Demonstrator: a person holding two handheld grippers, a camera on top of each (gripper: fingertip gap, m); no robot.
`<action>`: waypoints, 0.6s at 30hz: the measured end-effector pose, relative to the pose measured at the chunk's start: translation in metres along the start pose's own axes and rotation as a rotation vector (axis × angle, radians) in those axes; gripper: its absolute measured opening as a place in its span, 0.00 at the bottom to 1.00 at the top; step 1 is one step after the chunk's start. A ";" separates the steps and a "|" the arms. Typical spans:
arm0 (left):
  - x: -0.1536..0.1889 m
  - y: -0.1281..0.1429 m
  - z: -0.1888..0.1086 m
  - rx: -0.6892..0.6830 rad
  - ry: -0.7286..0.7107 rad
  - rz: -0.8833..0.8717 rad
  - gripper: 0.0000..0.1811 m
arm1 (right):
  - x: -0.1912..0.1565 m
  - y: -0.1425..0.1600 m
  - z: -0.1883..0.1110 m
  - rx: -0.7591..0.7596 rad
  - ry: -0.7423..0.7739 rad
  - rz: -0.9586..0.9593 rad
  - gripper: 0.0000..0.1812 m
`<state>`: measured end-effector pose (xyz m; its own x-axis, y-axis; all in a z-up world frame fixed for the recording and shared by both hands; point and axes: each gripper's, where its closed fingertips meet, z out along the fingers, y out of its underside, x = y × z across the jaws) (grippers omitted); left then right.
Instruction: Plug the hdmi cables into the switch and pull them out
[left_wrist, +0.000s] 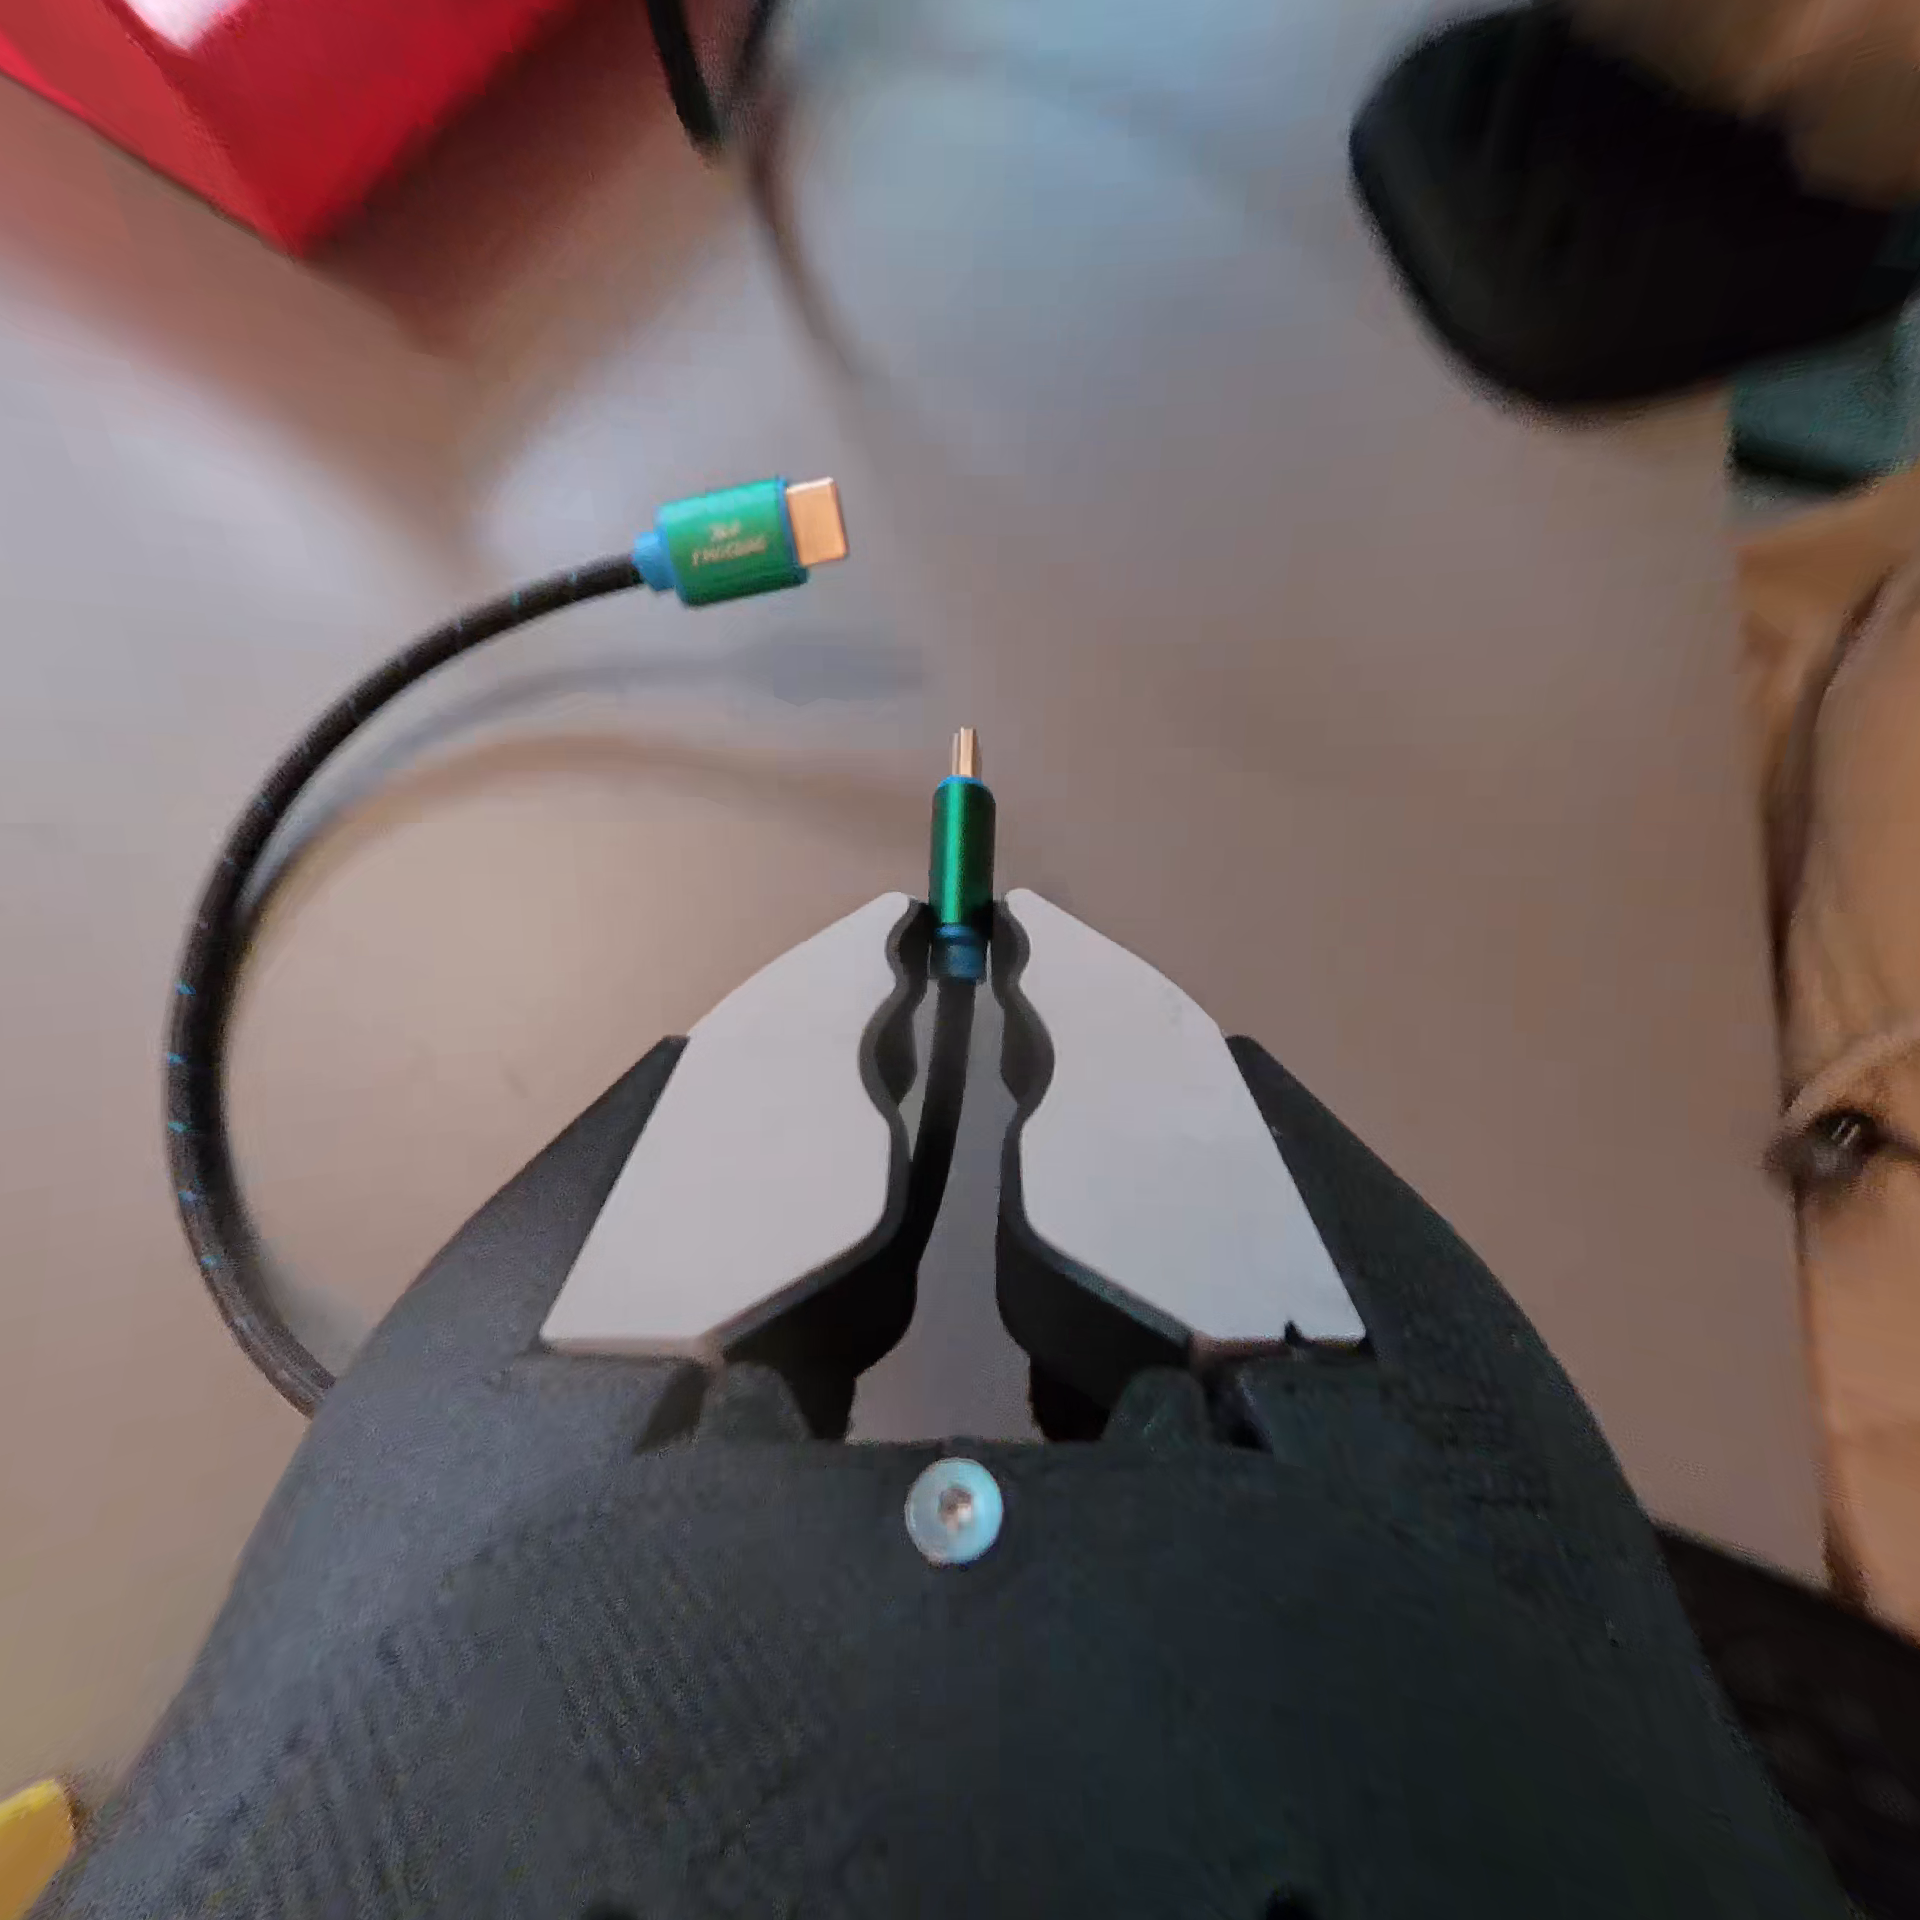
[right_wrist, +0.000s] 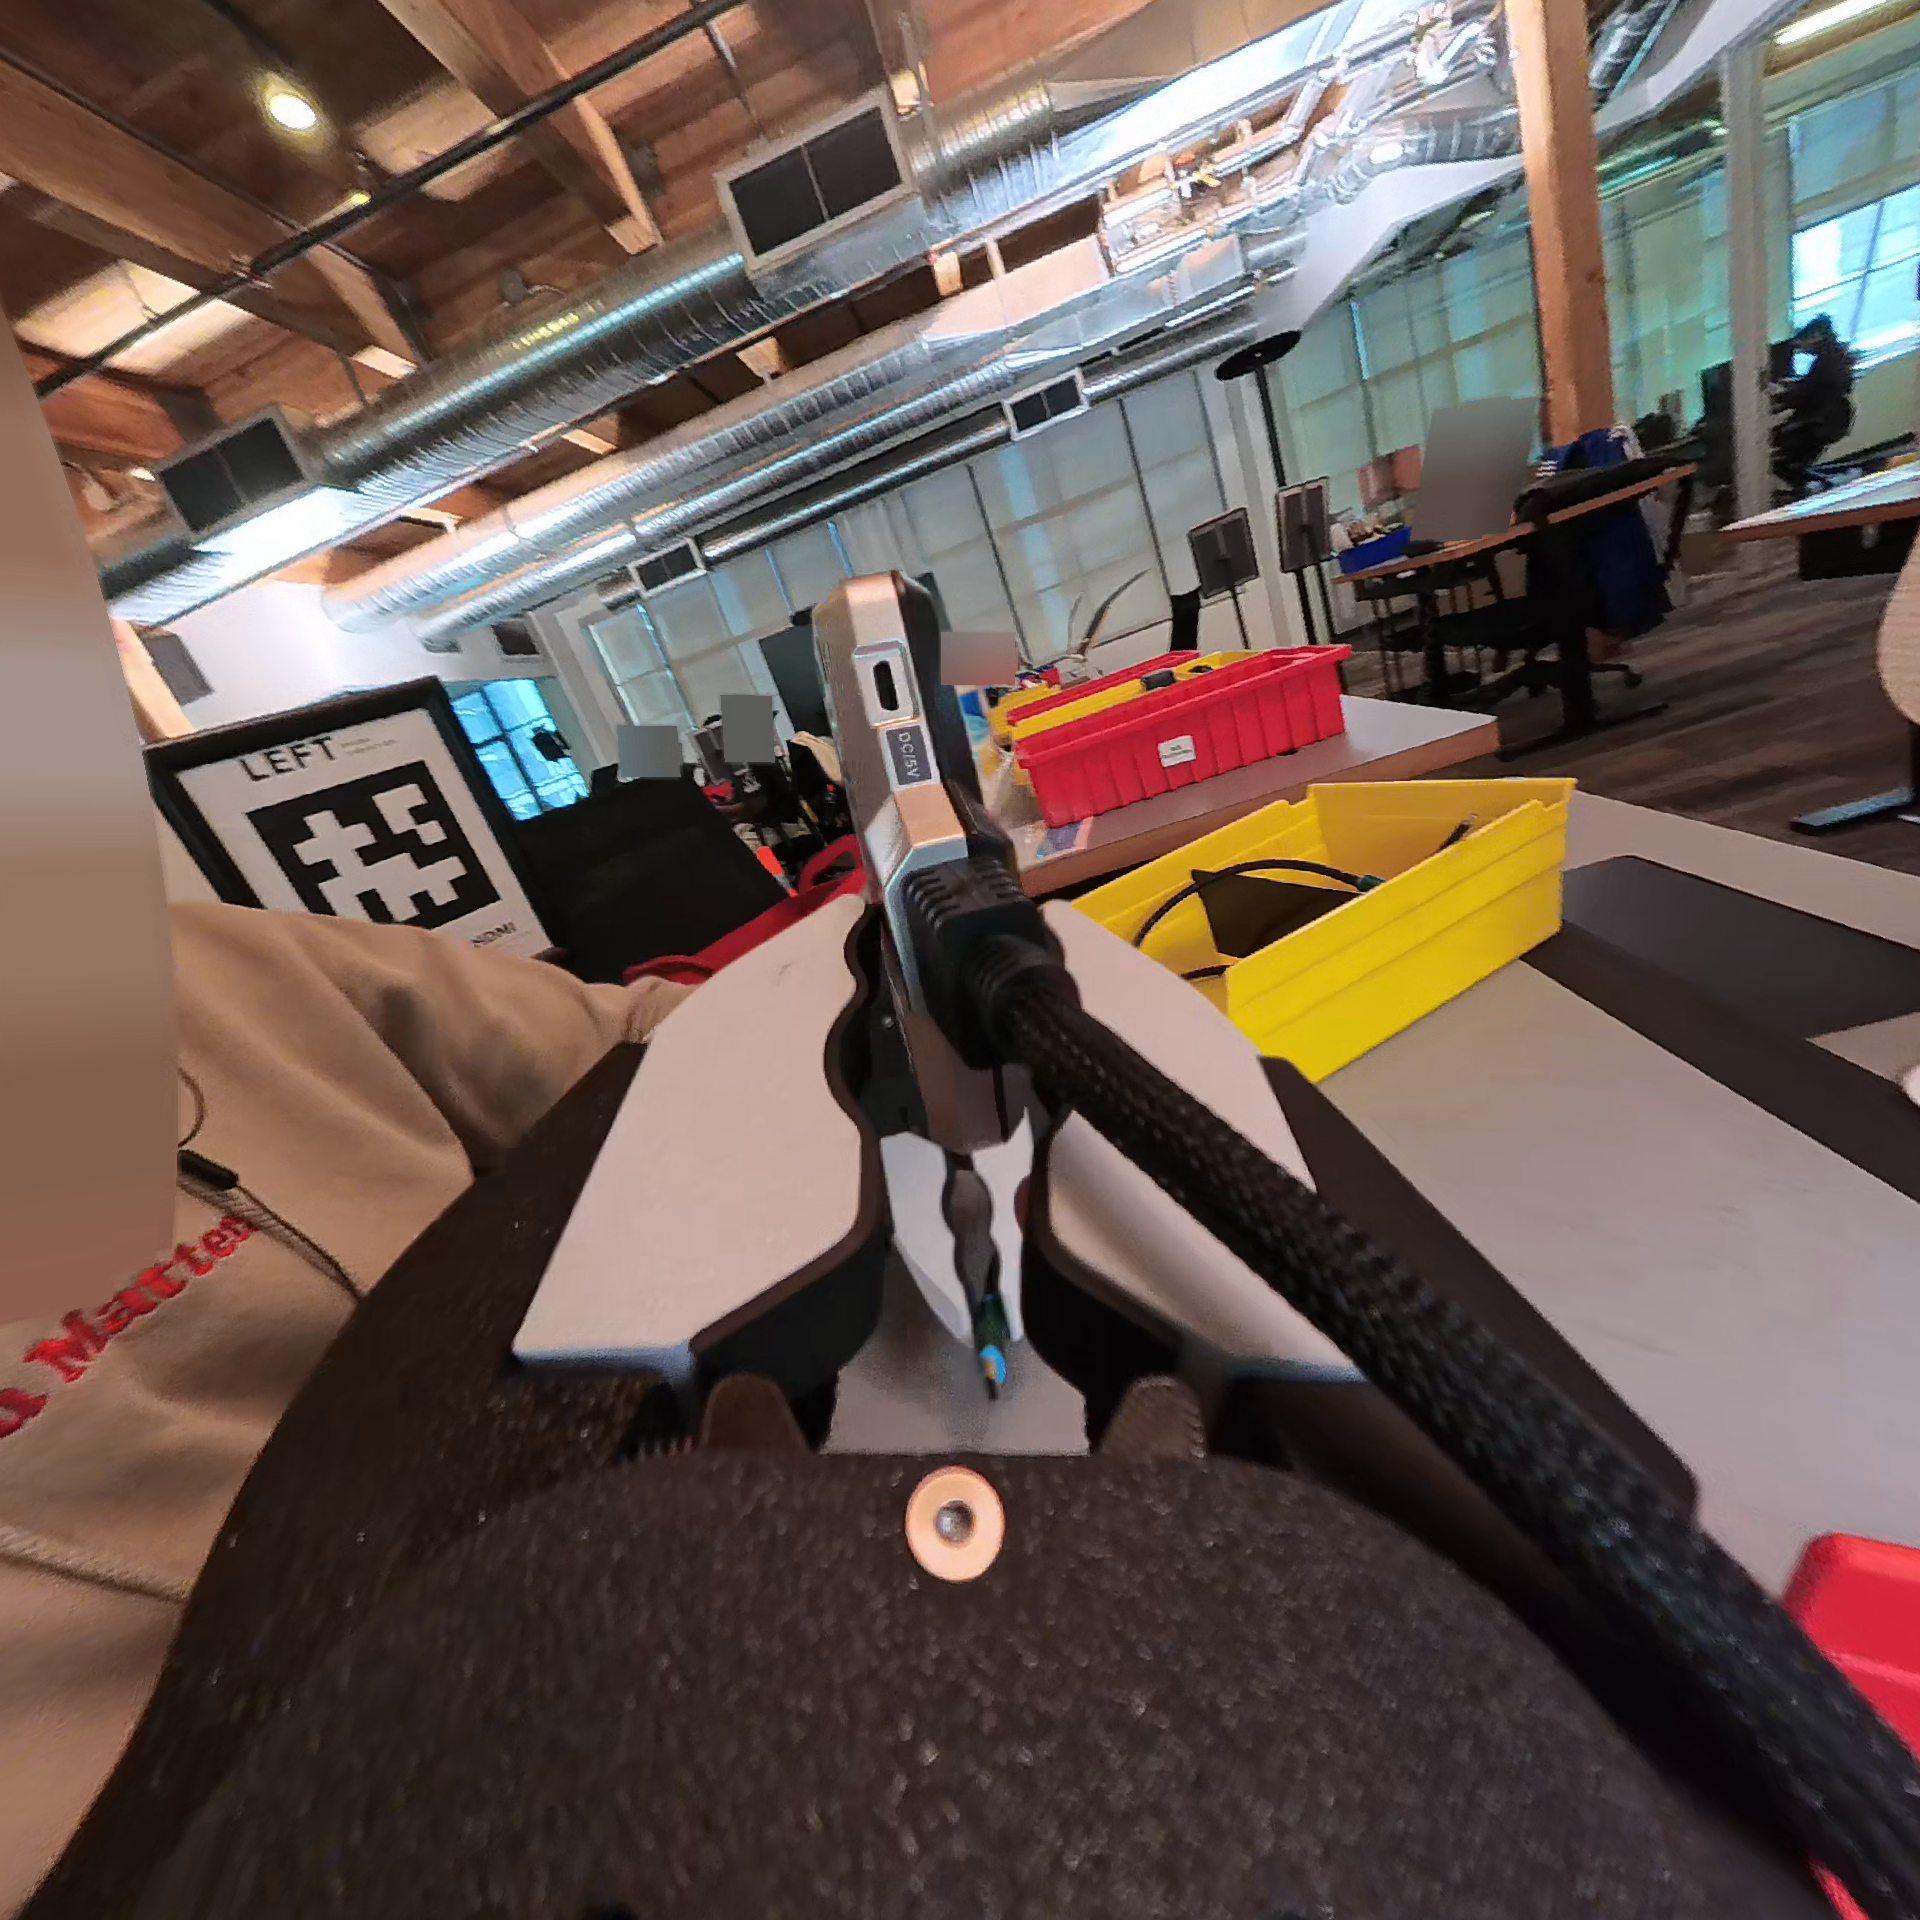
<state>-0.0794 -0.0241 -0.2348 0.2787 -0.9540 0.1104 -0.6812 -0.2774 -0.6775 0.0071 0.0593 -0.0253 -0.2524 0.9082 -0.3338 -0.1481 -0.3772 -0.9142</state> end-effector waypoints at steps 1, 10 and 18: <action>-0.003 -0.016 -0.005 0.063 0.000 -0.025 0.07 | -0.002 0.000 -0.001 0.006 -0.020 0.006 0.15; -0.030 -0.126 -0.062 0.340 -0.028 -0.095 0.07 | -0.005 0.005 -0.002 0.000 -0.092 0.067 0.14; -0.032 -0.153 -0.074 0.430 -0.049 -0.080 0.07 | -0.001 0.005 -0.004 -0.001 -0.075 0.066 0.14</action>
<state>-0.0343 0.0399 -0.0812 0.3580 -0.9220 0.1473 -0.3155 -0.2679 -0.9103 0.0108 0.0568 -0.0309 -0.3327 0.8653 -0.3750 -0.1284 -0.4355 -0.8910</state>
